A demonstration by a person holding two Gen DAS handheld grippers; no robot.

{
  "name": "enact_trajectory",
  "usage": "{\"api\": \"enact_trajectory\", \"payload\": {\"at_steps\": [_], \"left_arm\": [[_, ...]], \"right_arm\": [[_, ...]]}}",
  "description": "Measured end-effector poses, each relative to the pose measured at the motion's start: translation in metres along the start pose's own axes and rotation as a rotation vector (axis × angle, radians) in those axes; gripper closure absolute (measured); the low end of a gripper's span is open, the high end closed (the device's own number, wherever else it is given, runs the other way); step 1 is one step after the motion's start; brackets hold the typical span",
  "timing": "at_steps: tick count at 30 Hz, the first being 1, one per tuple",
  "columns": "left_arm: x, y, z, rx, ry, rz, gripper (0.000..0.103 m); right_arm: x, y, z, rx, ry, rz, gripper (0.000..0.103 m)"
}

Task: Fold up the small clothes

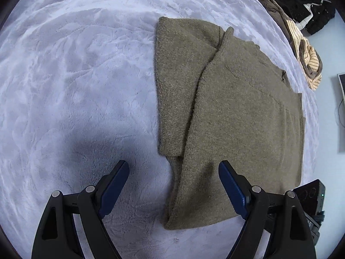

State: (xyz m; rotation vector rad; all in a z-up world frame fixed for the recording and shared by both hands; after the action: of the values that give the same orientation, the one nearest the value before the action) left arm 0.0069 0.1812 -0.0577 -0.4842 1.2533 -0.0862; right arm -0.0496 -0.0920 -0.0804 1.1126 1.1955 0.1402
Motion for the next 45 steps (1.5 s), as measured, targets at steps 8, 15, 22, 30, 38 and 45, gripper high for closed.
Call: {"api": "enact_trajectory", "payload": {"at_steps": [8, 15, 22, 30, 38, 45], "left_arm": [[0.028, -0.006, 0.020, -0.094, 0.088, -0.240, 0.018], [0.043, -0.029, 0.044, -0.131, 0.104, -0.373, 0.018], [0.047, -0.081, 0.046, 0.102, 0.051, -0.223, 0.049], [0.053, -0.075, 0.043, 0.112, 0.029, -0.134, 0.071], [0.026, -0.107, 0.051, 0.153, -0.052, -0.084, 0.080], [0.005, -0.190, 0.046, 0.311, -0.110, -0.123, 0.080]], "right_arm": [[0.006, 0.011, 0.010, 0.145, 0.004, 0.221, 0.091], [-0.012, 0.049, 0.018, 0.033, 0.003, 0.334, 0.092], [-0.008, 0.043, -0.002, -0.152, 0.145, 0.178, 0.092], [-0.050, 0.058, 0.005, -0.466, 0.147, -0.038, 0.088], [-0.030, 0.005, 0.074, -0.503, 0.029, -0.283, 0.096], [-0.037, -0.008, 0.075, -0.452, -0.031, -0.172, 0.096]]}}
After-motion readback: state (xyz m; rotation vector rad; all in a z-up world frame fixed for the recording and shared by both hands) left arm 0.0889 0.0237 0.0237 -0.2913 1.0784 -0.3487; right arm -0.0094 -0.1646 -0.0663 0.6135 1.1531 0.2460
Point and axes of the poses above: each gripper's, at about its wrist camera, not at the fingertips, and x roughly the way its jaws point, y to its left, z to its top, the point moved 2 cm from there along x, roughly the way its jaws point, and after that the axes turned 12 degrees about -y, right-handed, at the moved point
